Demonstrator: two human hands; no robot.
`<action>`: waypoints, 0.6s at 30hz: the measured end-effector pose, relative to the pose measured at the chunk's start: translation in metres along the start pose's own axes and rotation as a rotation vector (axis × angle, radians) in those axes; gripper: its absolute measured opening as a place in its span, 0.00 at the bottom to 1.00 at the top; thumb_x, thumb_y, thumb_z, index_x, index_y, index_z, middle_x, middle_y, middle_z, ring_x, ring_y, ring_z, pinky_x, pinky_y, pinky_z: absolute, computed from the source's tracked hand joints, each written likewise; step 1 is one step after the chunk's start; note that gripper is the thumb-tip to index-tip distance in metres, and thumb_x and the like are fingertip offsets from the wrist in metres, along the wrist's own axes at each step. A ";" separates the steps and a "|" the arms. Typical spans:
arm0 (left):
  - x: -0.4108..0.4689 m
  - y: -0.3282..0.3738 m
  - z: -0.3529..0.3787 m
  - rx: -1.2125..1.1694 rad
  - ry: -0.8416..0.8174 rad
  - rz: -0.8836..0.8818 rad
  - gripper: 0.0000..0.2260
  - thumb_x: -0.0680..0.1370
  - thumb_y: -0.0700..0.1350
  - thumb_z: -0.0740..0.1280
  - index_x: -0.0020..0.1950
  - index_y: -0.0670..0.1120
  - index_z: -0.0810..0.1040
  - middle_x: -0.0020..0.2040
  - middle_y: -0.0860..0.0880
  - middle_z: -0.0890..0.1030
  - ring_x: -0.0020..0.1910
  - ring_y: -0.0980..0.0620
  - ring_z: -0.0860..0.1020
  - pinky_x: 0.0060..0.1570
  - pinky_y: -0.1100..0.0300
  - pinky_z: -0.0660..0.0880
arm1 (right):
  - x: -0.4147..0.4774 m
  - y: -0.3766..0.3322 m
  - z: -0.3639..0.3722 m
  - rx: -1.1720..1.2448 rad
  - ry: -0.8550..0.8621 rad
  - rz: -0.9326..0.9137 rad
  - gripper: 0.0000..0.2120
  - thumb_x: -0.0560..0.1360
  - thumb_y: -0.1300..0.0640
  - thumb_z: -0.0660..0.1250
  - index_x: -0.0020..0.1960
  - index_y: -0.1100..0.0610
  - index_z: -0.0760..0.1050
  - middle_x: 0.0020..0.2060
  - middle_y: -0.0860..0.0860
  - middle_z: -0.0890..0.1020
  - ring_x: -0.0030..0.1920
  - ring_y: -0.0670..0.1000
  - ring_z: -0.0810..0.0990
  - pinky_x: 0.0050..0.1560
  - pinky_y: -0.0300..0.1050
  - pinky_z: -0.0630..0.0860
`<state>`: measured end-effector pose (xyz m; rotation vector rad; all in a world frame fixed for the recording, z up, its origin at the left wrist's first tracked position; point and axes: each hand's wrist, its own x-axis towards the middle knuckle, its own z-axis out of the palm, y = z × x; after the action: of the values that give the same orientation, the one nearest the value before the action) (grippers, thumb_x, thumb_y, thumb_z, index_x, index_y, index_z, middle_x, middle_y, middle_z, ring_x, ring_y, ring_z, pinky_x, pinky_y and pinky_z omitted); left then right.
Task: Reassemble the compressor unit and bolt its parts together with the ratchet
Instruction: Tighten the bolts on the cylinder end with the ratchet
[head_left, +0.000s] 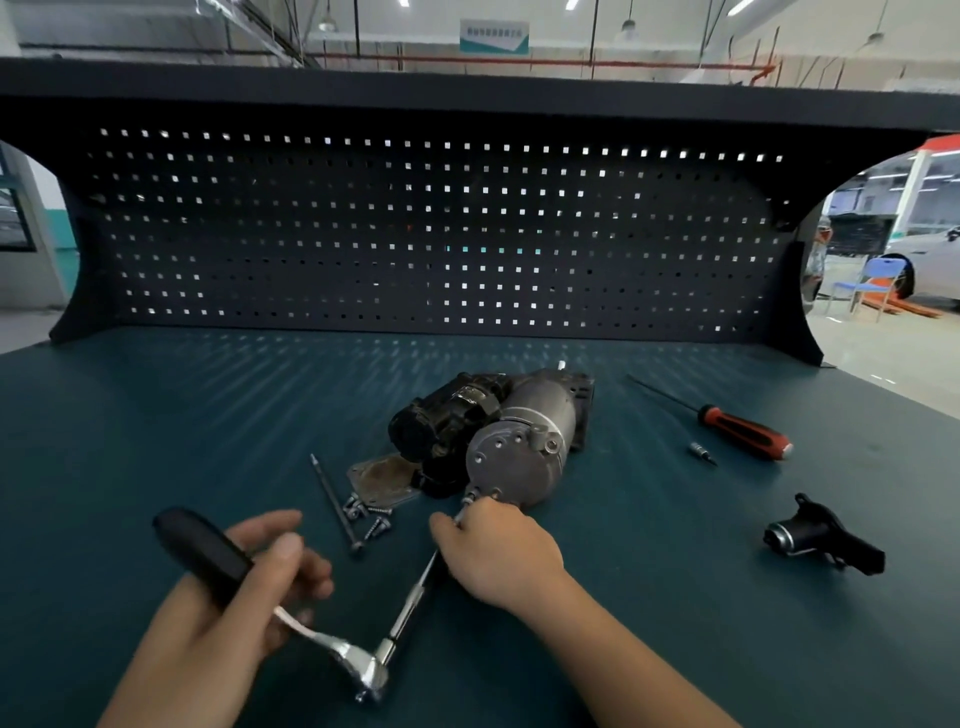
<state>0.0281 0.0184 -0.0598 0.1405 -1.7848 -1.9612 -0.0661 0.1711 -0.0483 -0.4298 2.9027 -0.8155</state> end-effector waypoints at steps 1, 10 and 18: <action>-0.001 0.004 0.005 0.069 -0.074 0.080 0.16 0.65 0.43 0.74 0.51 0.48 0.76 0.30 0.46 0.81 0.29 0.54 0.80 0.30 0.68 0.75 | -0.002 0.000 0.000 -0.048 0.015 -0.022 0.20 0.80 0.46 0.51 0.35 0.58 0.65 0.42 0.57 0.74 0.44 0.58 0.74 0.44 0.46 0.68; -0.018 0.040 0.040 0.866 -0.622 0.400 0.31 0.55 0.76 0.56 0.52 0.85 0.43 0.39 0.73 0.75 0.45 0.74 0.72 0.48 0.76 0.67 | -0.002 0.011 -0.008 -0.687 0.073 -0.855 0.13 0.78 0.61 0.55 0.61 0.59 0.72 0.62 0.55 0.73 0.64 0.55 0.69 0.58 0.47 0.65; 0.002 0.025 0.016 -0.612 0.203 -0.100 0.06 0.68 0.50 0.68 0.43 0.56 0.74 0.32 0.50 0.80 0.21 0.59 0.76 0.22 0.65 0.74 | 0.001 0.025 -0.004 -0.612 0.135 -0.937 0.08 0.72 0.64 0.64 0.47 0.61 0.81 0.44 0.53 0.83 0.48 0.54 0.82 0.45 0.46 0.79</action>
<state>0.0275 0.0311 -0.0335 0.2145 -1.0111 -2.3729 -0.0741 0.1930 -0.0574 -1.9186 2.9308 0.0708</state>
